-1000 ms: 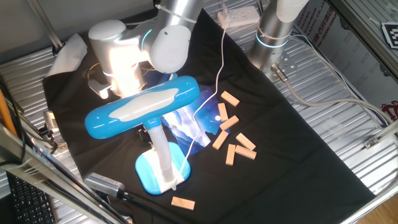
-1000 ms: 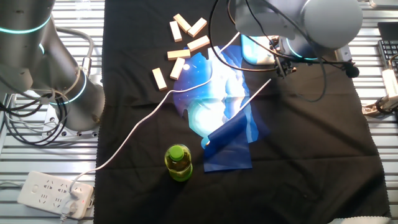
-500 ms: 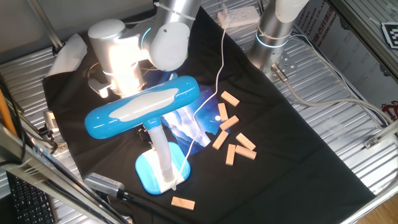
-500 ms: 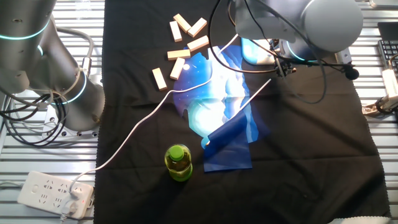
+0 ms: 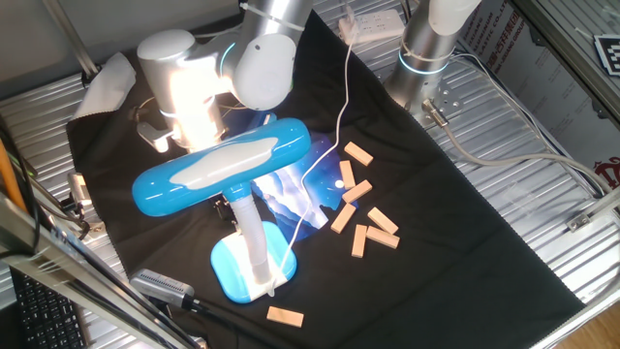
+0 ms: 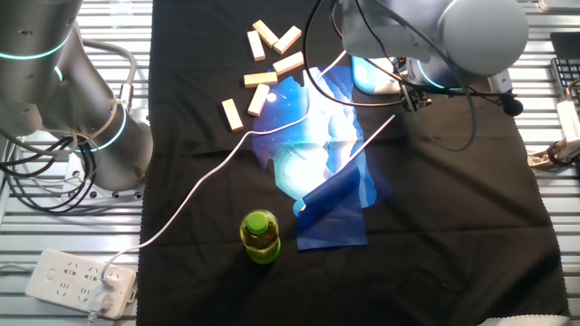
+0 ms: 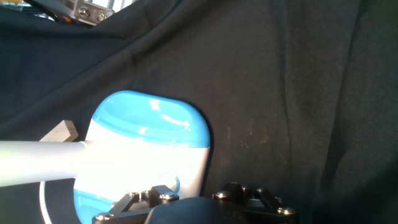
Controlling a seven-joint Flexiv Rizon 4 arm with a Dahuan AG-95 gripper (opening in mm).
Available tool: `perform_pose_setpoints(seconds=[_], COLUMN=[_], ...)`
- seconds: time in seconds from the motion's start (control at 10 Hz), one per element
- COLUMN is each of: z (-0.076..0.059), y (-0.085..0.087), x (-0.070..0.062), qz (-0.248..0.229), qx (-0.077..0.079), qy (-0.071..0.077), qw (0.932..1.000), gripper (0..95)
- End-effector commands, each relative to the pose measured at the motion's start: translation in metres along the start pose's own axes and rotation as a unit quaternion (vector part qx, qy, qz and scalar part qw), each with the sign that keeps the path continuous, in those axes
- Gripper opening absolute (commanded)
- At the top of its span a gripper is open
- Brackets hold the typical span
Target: Turn off the desk lamp by pressing the button
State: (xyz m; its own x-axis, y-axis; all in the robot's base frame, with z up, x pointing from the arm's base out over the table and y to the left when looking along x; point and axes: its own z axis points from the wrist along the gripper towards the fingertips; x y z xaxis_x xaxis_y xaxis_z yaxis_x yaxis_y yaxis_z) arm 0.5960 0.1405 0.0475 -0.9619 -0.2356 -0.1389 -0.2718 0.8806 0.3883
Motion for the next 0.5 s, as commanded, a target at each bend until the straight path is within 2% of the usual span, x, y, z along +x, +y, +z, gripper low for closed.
perform_pose_setpoints(seconds=[0.1, 0.5], z=[-0.0002, -0.0002], y=[-0.0001, 0.0], x=[0.0001, 0.0], qz=[0.0, 0.002], qx=[-0.002, -0.001], qy=[0.001, 0.001], qw=[1.0, 1.0], gripper=[57.0, 57.0])
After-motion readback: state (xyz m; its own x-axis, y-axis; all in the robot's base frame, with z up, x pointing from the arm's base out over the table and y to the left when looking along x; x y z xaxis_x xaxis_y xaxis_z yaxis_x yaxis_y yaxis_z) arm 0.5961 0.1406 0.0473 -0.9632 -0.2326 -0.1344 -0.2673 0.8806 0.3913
